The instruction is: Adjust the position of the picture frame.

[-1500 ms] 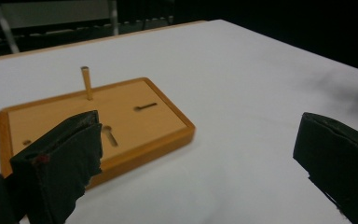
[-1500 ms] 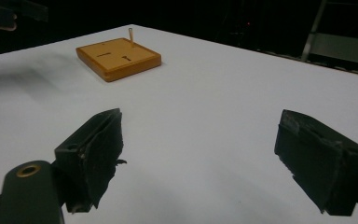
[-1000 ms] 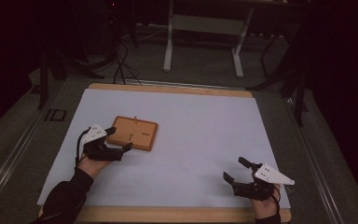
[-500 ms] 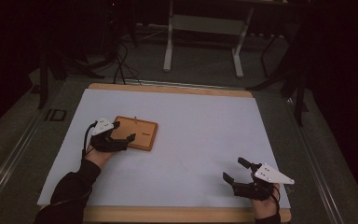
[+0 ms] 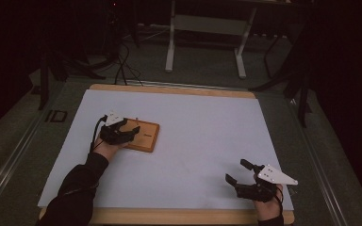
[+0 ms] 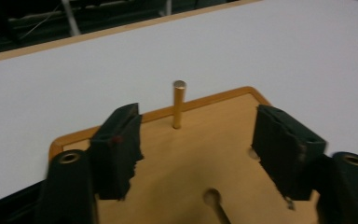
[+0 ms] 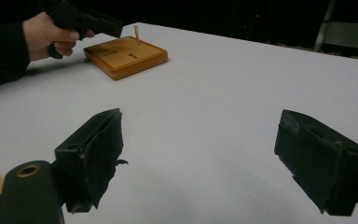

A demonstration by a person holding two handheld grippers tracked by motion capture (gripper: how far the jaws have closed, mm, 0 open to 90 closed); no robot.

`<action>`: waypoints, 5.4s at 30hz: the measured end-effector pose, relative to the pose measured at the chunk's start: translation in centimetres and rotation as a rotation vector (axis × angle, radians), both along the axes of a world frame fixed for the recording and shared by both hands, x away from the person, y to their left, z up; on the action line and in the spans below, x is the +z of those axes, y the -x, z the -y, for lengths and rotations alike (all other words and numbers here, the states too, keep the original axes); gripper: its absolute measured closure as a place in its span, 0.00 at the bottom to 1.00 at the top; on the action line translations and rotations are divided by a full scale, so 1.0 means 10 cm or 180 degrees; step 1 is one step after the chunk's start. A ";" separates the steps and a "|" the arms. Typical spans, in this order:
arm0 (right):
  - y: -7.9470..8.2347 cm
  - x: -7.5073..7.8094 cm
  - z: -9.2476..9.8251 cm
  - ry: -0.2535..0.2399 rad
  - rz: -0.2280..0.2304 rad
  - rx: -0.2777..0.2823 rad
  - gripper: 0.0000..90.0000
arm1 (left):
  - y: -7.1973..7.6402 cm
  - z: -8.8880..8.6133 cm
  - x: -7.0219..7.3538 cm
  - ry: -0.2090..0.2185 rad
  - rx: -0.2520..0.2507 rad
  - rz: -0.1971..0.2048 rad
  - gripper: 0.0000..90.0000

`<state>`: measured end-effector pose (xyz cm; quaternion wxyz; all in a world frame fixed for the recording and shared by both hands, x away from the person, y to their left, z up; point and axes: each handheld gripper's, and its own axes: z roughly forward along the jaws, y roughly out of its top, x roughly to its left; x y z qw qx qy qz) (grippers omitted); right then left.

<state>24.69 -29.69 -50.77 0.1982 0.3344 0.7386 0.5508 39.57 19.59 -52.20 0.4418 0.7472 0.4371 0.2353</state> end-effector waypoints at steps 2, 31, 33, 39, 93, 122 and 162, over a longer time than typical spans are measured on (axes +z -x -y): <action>0.00 0.00 0.00 -0.0004 0.0001 -0.0001 0.16 | -0.06 0.03 -0.01 -0.0052 0.0006 -0.0010 0.47; 0.00 0.00 0.00 -0.0023 -0.0023 0.0015 0.16 | -0.25 0.19 -0.14 -0.0346 0.0066 -0.0049 0.91; 0.00 0.00 0.00 -0.0021 -0.0040 0.0015 0.16 | -0.26 0.18 -0.15 -0.0314 0.0101 -0.0076 0.94; 0.00 0.00 0.01 -0.0039 -0.0055 0.0012 0.16 | -0.25 0.18 -0.15 -0.0282 0.0112 -0.0099 0.95; -0.01 0.01 0.04 -0.0142 -0.0036 0.0009 0.17 | 0.46 0.96 0.46 -0.0114 -0.0800 0.0256 0.95; 0.00 0.02 0.05 -0.0155 -0.0052 0.0026 0.17 | 0.29 1.62 0.21 -0.0355 -0.1108 0.0050 0.95; 0.00 0.02 0.05 -0.0160 -0.0068 0.0039 0.17 | 0.04 1.69 -0.01 -0.0476 -0.1112 -0.0239 0.93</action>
